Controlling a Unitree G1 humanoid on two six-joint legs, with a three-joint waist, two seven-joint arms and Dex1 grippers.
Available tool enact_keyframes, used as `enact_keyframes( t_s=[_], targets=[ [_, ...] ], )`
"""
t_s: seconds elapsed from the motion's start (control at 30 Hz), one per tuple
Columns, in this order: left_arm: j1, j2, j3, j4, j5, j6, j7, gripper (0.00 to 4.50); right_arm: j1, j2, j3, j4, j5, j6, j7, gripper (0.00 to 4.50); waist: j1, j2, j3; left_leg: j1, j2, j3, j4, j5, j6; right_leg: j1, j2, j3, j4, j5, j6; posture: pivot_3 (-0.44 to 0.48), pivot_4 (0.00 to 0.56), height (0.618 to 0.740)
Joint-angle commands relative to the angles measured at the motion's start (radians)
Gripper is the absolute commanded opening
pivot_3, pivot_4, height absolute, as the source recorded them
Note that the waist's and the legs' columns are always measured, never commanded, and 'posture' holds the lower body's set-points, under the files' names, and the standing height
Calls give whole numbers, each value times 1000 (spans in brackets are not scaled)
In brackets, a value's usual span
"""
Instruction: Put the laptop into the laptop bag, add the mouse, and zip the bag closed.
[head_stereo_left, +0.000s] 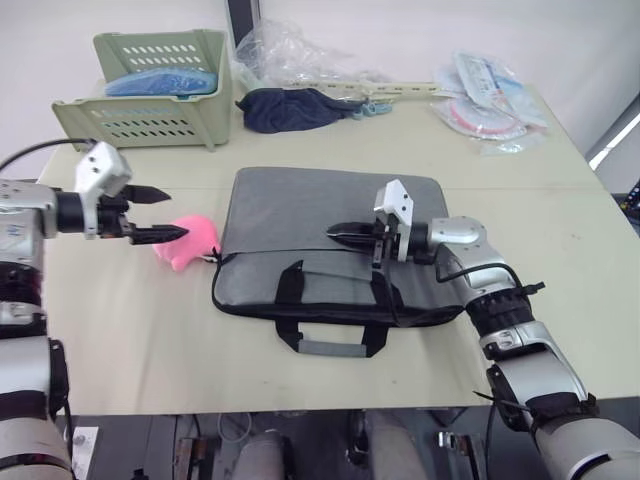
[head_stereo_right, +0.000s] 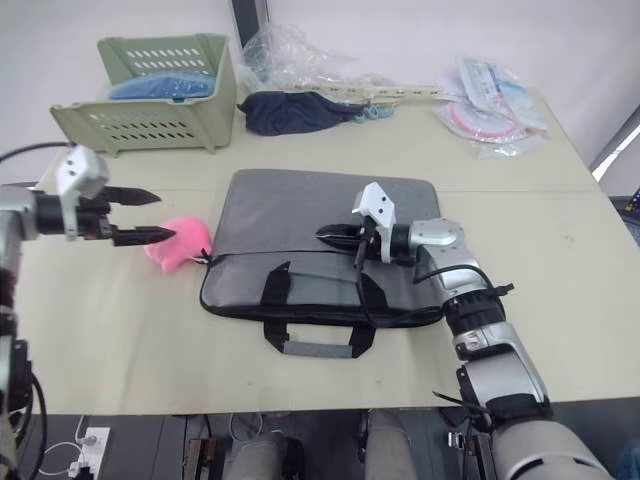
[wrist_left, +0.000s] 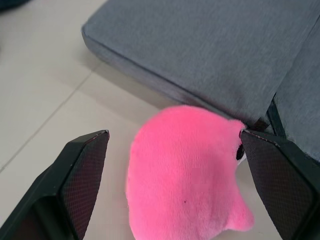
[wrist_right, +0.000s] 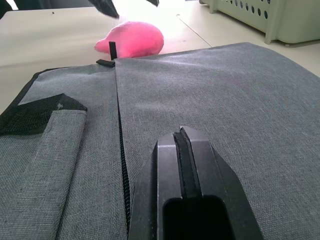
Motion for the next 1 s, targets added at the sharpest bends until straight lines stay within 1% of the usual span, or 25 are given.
enact_keyframes(
  t_s=[0.03, 0.13, 0.17, 0.23, 0.3, 0.37, 0.4, 0.47, 0.5, 0.53, 0.67, 0.8, 1.0],
  targets=[
    [-53, -21, -25, 65, 50, -32, 4, 4500, 26, 0, 14, 9, -29, 22, 17, 28, -3, 0, 0, 0, 0, 0, 0, 0, 0, 0, 0, 0, 0, 0, 0, 0, 150, 740],
    [-58, -22, -59, 118, 97, -86, -9, 4500, 26, 1, 15, 8, -32, 23, 17, 28, -7, 0, 0, 0, 0, 0, -1, 0, 0, 0, 1, -1, 0, 0, 0, 0, 150, 740],
    [-60, -17, -58, 126, 99, -91, -13, 3992, 29, 0, 16, 7, -33, 23, 16, 0, -7, 0, 0, 0, 0, 0, -1, 0, 0, 0, 1, -1, 0, 0, 0, 0, 150, 740],
    [-67, -11, -49, 134, 95, -88, -34, 3904, 32, -2, 16, 5, -35, 24, 16, 0, -8, 0, 0, 1, 0, 0, -1, 0, 0, 0, 0, -1, 0, 0, 0, 0, 150, 740],
    [-68, 2, -41, 123, 89, -74, -68, 2908, 35, -3, 15, 8, -38, 21, 11, 0, -6, 0, 0, 0, 0, 0, -1, 0, 0, 0, 0, -1, 0, 0, 0, 0, 150, 740],
    [-61, 14, -37, 110, 88, -70, -87, 2099, 38, -3, 14, 13, -41, 17, 9, 0, -7, 0, 0, 0, 0, 0, -1, 0, 0, 0, 0, -1, 0, 0, 0, 0, 150, 740],
    [-53, 19, -34, 104, 87, -72, -91, 1598, 39, -3, 14, 17, -41, 15, 8, 0, -6, 0, 0, 0, 0, 0, -1, 0, 0, 0, 0, 0, 0, 0, 0, 0, 150, 740],
    [-32, 31, -26, 80, 81, -61, -105, 746, 43, -3, 14, 24, -44, 10, 5, 0, -7, 0, 0, 0, 1, -1, -1, 0, 0, 0, 0, -1, 0, 0, 0, 0, 150, 740],
    [-22, 36, -21, 65, 77, -52, -104, 233, 44, -3, 14, 28, -46, 8, 4, 0, -7, 0, 0, 0, 1, -1, -1, 0, 0, 0, 0, -1, 0, 0, 0, 0, 150, 740],
    [-13, 40, -15, 46, 73, -38, -101, 68, 44, -3, 16, 35, -51, 2, 1, 0, -7, 0, 0, 1, 1, 0, -1, 0, 0, 0, 0, 0, 0, 0, 0, 0, 150, 740],
    [65, 82, 14, -96, 27, 62, -147, 68, 37, 4, 16, 62, -60, -16, -13, 0, -8, 0, 0, 1, 1, -1, -1, 0, 0, 0, 0, 0, 1, 0, 0, 0, 150, 740],
    [204, 143, 42, -291, -20, 158, -181, 68, 46, 13, 29, 73, -72, -24, -9, 0, -12, 0, 0, 1, 1, -1, -1, 0, 0, 0, 0, 0, 1, 0, 0, 0, 150, 740],
    [400, 207, 101, -550, -98, 298, -163, 68, 58, 37, 40, 97, -93, -48, -29, 0, -18, -1, -1, 1, 2, -2, 0, 0, 0, 0, 1, 1, 2, 0, 0, 0, 150, 740]
  ],
)
